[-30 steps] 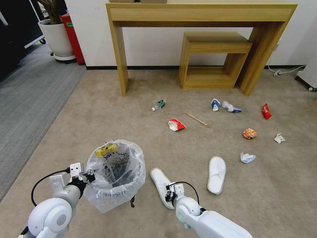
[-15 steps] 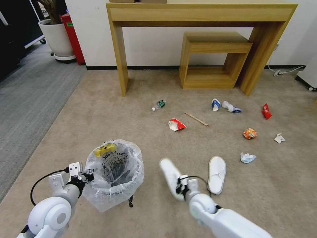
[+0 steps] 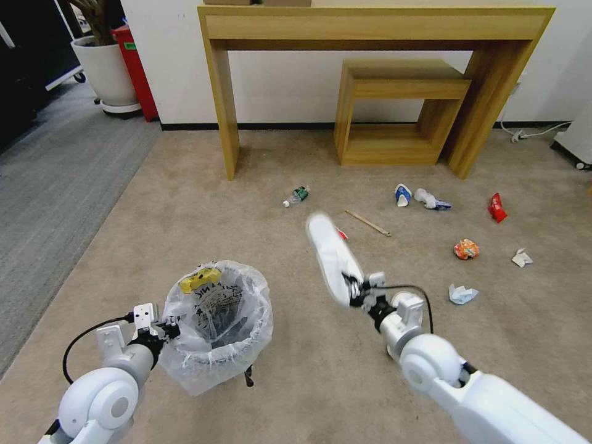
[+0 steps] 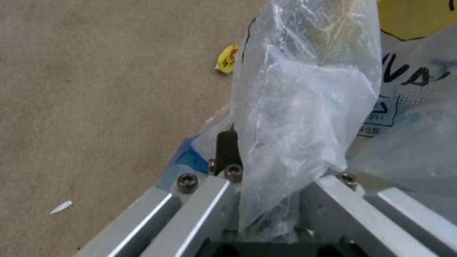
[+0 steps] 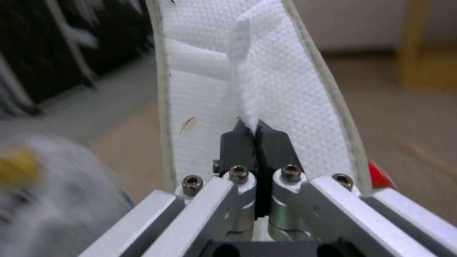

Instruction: Pick up the trash bin and place the garbage on the floor into it.

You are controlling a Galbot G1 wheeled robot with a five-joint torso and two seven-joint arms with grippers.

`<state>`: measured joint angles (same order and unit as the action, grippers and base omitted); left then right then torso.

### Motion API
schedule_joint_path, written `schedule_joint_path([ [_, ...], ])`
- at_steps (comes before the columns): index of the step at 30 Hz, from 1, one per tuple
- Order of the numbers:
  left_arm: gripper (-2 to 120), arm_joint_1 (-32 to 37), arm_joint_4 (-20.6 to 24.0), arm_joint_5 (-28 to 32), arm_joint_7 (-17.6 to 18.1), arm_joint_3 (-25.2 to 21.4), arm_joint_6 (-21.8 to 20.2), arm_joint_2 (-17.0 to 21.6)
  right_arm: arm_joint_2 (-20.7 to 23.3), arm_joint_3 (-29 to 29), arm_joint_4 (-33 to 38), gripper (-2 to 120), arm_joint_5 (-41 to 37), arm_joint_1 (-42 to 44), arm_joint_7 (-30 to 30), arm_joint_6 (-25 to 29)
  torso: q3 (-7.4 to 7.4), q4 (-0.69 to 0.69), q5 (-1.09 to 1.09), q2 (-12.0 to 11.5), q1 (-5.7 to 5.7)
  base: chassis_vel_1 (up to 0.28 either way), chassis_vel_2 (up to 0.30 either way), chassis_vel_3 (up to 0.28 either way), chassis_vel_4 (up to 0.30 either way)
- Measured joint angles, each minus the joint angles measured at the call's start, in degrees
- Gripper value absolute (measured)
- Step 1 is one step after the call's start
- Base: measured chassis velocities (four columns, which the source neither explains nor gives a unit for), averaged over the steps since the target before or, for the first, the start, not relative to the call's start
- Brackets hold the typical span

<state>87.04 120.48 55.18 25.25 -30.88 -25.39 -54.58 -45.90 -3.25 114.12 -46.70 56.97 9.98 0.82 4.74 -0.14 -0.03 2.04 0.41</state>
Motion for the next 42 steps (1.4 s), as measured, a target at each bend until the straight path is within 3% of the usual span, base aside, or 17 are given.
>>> schedule_joint_path([
  [9,1,0.6,0.9,-0.2,0.2,-0.3,-0.2,-0.4,1.0,-5.9,2.1,0,-2.3,-7.3,-13.4,11.7,0.00,0.00,-0.01,0.0,0.00,0.000,0.000,0.000,0.000],
  [17,1,0.5,1.0,-0.4,0.3,-0.1,-0.3,-1.1,-1.7,-13.2,-1.3,0,-1.5,-13.4,-20.2,16.1,0.00,0.00,-0.01,0.0,0.00,0.000,0.000,0.000,0.000],
  [33,1,-0.3,0.7,-0.1,0.7,0.9,-0.5,-1.4,-7.7,-30.7,-10.4,0,-3.1,-23.5,-24.0,21.4,0.00,0.00,-0.01,0.0,0.00,0.000,0.000,0.000,0.000],
  [42,1,0.0,0.9,-0.1,0.7,0.6,-0.5,-1.2,-9.3,-35.1,-13.2,0,-3.6,-25.1,-24.9,21.6,0.00,0.00,0.00,0.0,0.00,0.000,0.000,0.000,0.000],
])
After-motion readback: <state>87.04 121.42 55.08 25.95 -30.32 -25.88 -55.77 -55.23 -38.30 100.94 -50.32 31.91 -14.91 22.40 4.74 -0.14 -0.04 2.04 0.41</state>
